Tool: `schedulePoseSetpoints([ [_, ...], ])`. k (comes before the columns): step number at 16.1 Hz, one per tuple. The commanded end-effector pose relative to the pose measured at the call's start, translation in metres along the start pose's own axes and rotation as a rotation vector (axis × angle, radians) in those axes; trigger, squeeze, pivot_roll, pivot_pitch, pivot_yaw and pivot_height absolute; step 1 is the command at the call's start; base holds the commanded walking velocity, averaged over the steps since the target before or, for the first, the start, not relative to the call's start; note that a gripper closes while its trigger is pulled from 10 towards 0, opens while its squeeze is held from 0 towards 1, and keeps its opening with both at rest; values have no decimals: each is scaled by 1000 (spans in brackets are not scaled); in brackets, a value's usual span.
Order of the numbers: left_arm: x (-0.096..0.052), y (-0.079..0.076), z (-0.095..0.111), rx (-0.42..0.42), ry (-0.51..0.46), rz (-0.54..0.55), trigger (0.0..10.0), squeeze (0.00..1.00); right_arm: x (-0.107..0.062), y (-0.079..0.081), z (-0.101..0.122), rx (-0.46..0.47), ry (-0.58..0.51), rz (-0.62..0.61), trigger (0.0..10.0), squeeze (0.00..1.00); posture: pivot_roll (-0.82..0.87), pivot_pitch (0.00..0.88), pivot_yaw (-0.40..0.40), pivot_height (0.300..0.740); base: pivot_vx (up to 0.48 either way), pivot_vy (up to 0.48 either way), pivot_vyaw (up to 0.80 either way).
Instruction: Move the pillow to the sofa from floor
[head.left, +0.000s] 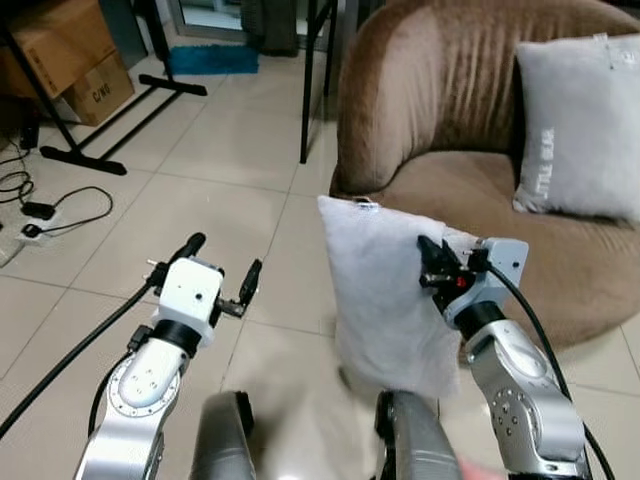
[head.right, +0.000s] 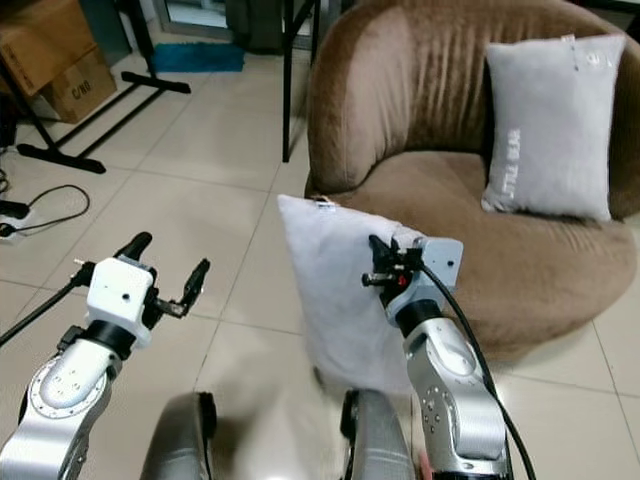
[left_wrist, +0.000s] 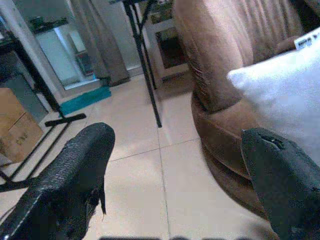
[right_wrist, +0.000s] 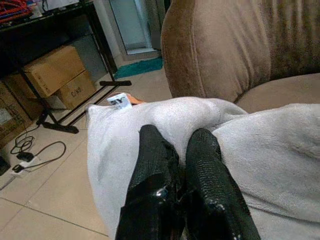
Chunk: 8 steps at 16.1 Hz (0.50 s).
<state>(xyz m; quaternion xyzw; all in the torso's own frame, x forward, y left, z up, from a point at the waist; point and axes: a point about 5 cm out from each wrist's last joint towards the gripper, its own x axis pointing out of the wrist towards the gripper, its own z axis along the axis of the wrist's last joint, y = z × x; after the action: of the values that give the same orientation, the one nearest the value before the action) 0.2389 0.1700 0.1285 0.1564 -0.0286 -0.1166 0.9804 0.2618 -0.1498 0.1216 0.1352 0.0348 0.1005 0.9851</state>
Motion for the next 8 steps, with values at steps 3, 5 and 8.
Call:
schedulePoseSetpoints([
  [3, 2, 2, -1, -5, -1, 24, 10000, 0, 0, 0, 11, -5, -50, -1, 10000, 0, -30, 0, -15, 676, 0, 0, 0],
  [5, 2, 3, 0, -11, -10, 36, 10000, 0, 0, 0, 11, -6, -50, -4, 10000, 0, -29, 0, -15, 691, 0, 0, 0],
  [8, 3, 5, 0, -10, -12, 48, 10000, 0, 0, -1, 10, -7, -48, -11, 10000, 0, -28, 0, -13, 721, 0, 0, 0],
])
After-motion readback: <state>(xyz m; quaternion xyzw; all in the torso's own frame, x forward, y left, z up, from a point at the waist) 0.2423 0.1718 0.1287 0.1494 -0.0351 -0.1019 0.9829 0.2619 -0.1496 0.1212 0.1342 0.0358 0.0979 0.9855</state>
